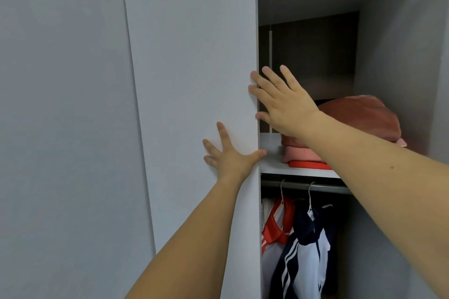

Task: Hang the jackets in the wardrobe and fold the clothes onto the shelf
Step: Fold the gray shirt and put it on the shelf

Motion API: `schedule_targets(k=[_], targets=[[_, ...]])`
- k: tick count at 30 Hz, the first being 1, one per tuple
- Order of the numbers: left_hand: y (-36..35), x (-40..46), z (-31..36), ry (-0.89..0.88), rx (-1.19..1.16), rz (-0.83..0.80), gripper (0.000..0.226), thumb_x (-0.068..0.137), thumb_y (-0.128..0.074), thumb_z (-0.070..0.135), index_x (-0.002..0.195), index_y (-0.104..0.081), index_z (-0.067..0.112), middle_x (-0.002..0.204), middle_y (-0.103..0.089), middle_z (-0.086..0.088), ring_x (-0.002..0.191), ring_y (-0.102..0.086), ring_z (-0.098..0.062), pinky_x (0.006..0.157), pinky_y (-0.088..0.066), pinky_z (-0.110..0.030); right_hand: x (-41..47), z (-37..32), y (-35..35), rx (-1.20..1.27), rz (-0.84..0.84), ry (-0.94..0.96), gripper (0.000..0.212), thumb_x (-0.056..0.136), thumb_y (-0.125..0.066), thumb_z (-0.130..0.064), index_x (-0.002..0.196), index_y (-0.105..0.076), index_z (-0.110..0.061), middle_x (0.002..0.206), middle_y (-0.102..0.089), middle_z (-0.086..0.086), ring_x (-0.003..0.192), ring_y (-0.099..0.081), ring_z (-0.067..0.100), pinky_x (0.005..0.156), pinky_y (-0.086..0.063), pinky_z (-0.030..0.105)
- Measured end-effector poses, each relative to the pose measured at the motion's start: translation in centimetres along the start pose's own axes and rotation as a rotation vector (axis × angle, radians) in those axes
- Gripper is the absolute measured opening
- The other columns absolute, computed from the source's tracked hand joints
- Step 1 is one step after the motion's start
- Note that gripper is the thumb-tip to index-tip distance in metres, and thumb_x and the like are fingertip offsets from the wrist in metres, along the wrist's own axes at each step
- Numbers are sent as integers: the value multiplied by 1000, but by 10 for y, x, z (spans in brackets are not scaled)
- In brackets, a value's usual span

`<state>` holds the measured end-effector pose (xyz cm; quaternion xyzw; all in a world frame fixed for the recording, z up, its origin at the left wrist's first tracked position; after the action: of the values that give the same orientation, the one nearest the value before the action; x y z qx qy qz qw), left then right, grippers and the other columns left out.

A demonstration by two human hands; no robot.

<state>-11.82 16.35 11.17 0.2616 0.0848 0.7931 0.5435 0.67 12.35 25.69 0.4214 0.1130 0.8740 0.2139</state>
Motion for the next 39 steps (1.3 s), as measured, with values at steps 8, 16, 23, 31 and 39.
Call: schedule_targets(k=[8,16,23,31,39], targets=[[-24,28,2,16,101,101,131,68,-77,66,143,30,52,159,27,-6,146,10,-49,117,-18,-55,10,9,-43,5,-24,-51,69,100,-31,-52,156,-8,-19,165,4,6,151,7,28,121,4,51],[-35,44,-8,-49,160,154,128,68,-76,68,144,26,53,160,24,-5,146,4,-48,114,-28,-54,15,13,-72,95,-39,-73,73,98,-38,-52,156,-11,-17,165,0,5,151,2,27,121,3,50],[-36,46,-9,-32,162,124,129,69,-76,67,145,27,50,159,27,-7,145,8,-49,117,-21,-53,5,12,-61,135,-122,-135,67,100,-35,-51,156,-15,-21,165,-3,3,151,5,25,120,7,49],[-23,7,19,-191,198,36,112,82,-68,60,149,21,46,163,19,-1,149,11,-41,112,-23,-64,-83,61,12,124,-176,-220,58,98,-44,-38,151,-29,-20,164,-13,5,151,-7,26,121,0,49],[-40,-128,94,-396,74,-168,102,86,-64,57,157,5,32,165,3,-4,151,0,-30,117,-16,-64,-158,126,131,96,-121,-351,61,94,-49,-27,151,-28,-18,163,-14,6,151,-4,26,120,5,49]])
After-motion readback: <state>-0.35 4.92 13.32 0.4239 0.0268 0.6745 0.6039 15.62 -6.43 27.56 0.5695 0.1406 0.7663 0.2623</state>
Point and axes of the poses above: each hand's wrist, its own x-axis towards the middle knuckle, its own y-axis out of the back of the hand, z = x × y, the point moved 9 cm from there along x, towards the middle knuckle
